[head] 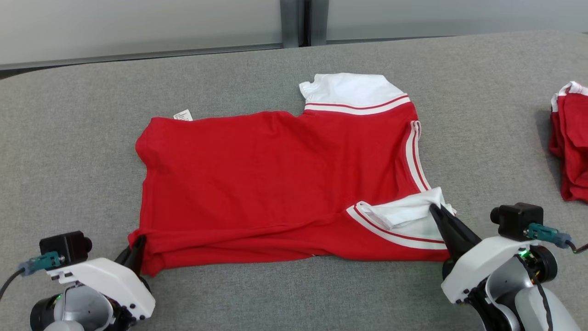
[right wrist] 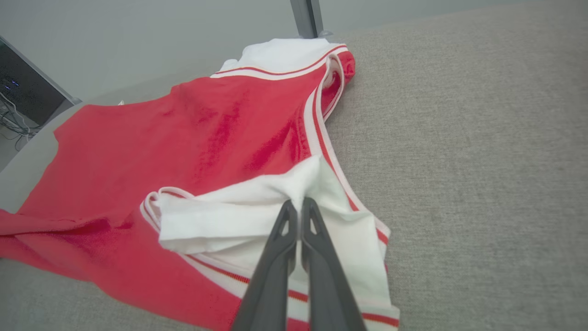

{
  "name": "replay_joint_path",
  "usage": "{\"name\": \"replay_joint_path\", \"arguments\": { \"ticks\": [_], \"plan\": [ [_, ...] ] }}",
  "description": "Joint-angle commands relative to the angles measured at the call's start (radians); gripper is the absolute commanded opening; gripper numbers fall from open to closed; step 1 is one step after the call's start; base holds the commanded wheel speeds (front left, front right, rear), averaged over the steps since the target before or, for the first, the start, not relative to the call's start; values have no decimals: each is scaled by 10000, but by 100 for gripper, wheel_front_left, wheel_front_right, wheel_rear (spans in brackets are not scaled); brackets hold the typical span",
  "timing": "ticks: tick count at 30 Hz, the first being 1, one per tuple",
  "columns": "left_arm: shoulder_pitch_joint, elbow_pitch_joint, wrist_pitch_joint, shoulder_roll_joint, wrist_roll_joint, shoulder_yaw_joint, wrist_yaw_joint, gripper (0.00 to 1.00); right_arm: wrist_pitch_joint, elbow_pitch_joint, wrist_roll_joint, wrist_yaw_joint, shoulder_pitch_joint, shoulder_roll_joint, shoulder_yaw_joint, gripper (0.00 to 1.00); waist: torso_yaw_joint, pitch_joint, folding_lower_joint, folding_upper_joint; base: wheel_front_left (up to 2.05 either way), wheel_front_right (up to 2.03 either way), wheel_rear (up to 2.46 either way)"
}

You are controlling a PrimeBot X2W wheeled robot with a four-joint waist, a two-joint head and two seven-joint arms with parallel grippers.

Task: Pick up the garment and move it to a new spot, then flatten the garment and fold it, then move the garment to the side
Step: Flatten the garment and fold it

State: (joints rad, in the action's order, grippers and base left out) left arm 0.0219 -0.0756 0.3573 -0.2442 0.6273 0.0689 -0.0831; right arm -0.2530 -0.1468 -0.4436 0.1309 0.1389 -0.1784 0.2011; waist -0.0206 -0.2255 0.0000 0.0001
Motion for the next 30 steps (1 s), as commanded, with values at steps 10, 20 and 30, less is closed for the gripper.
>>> {"name": "replay_joint_path", "arguments": {
  "ticks": [10, 20, 30],
  "plan": [
    [941, -677, -1633, 338, 155, -395, 386, 100, 2371, -864, -63, -5, 1130, -72, 429, 100, -2, -414, 0, -1, 0, 0, 0],
    [723, -270, -5147, 715, -1644, -191, -128, 100, 4939, -452, 1302, -5, 728, -74, -21, 100, 91, -204, 0, -1, 0, 0, 0],
    [-510, 423, -6137, 667, -3044, 229, -557, 100, 5030, 618, 2198, -5, -1134, 301, -843, 100, -7, 788, 0, -1, 0, 0, 0]
  ]
}}
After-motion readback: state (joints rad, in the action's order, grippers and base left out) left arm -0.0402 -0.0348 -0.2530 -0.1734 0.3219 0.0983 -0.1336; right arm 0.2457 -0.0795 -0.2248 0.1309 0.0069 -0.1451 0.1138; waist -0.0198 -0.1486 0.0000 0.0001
